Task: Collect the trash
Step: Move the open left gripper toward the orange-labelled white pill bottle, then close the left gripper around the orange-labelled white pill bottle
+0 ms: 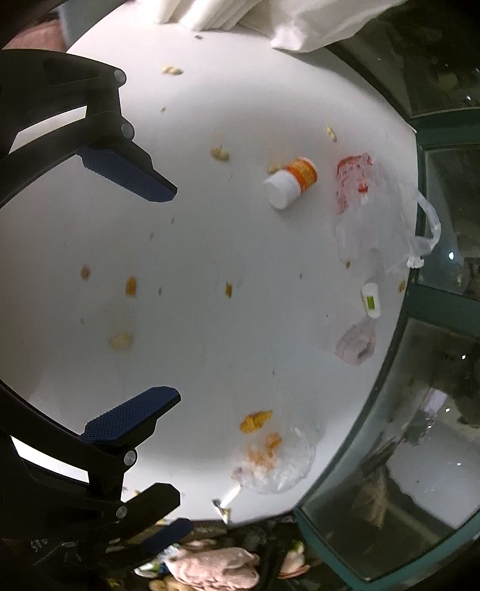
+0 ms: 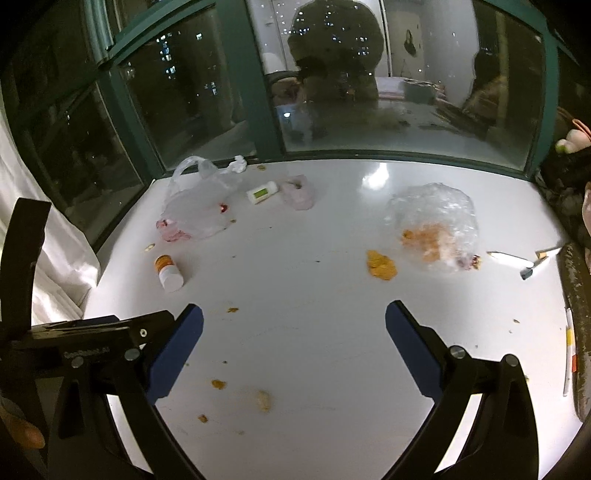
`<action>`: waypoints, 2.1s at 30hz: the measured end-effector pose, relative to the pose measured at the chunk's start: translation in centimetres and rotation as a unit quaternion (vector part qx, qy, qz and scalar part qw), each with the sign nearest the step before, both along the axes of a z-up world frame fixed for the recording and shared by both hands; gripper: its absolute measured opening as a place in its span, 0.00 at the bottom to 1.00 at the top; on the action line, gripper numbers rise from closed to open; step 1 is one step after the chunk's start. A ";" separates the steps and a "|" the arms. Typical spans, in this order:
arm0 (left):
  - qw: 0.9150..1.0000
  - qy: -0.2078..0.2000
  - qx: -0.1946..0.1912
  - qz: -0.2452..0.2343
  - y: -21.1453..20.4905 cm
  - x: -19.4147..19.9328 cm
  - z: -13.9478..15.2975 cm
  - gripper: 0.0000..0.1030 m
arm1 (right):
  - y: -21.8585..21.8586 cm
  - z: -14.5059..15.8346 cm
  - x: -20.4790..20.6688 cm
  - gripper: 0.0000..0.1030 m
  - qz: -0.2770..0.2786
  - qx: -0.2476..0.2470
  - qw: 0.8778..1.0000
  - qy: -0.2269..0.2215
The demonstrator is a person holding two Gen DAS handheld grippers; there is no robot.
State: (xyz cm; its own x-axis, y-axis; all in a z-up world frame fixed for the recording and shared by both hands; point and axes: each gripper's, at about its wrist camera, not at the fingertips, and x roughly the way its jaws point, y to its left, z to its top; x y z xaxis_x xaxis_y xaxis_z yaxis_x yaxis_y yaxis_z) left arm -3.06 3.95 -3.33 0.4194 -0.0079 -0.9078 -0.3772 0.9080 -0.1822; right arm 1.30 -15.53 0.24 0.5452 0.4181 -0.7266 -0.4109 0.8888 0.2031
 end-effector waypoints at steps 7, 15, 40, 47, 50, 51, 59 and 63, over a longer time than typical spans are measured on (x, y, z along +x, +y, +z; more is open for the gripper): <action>1.000 -0.003 -0.008 -0.024 4.0 0.3 -0.6 0.94 | 4.4 0.0 -0.4 0.93 -0.012 -0.008 1.000 -0.003; 0.998 -0.025 -0.044 -0.035 8.9 1.7 -1.2 0.94 | 9.4 0.3 0.3 0.93 -0.024 -0.037 0.999 -0.020; 0.994 0.039 -0.071 0.076 14.8 9.5 -8.2 0.94 | 14.5 -5.4 8.3 0.93 0.023 -0.067 0.996 0.048; 0.994 0.060 -0.057 0.072 15.5 11.2 -10.2 0.94 | 15.4 -7.7 10.3 0.93 0.012 -0.044 0.996 0.078; 0.994 0.072 -0.048 0.069 15.5 11.7 -10.9 0.94 | 15.5 -8.7 10.8 0.93 0.008 -0.041 0.995 0.088; 0.994 0.074 -0.048 0.070 15.5 11.9 -11.2 0.94 | 15.5 -9.0 11.0 0.93 0.006 -0.040 0.995 0.092; 0.993 0.089 -0.034 0.066 15.0 12.6 -12.7 0.91 | 15.1 -9.8 11.8 0.93 -0.002 -0.033 0.995 0.098; 0.996 0.076 -0.012 0.050 14.3 12.7 -12.3 0.66 | 15.1 -10.0 12.2 0.93 -0.004 -0.033 0.995 0.096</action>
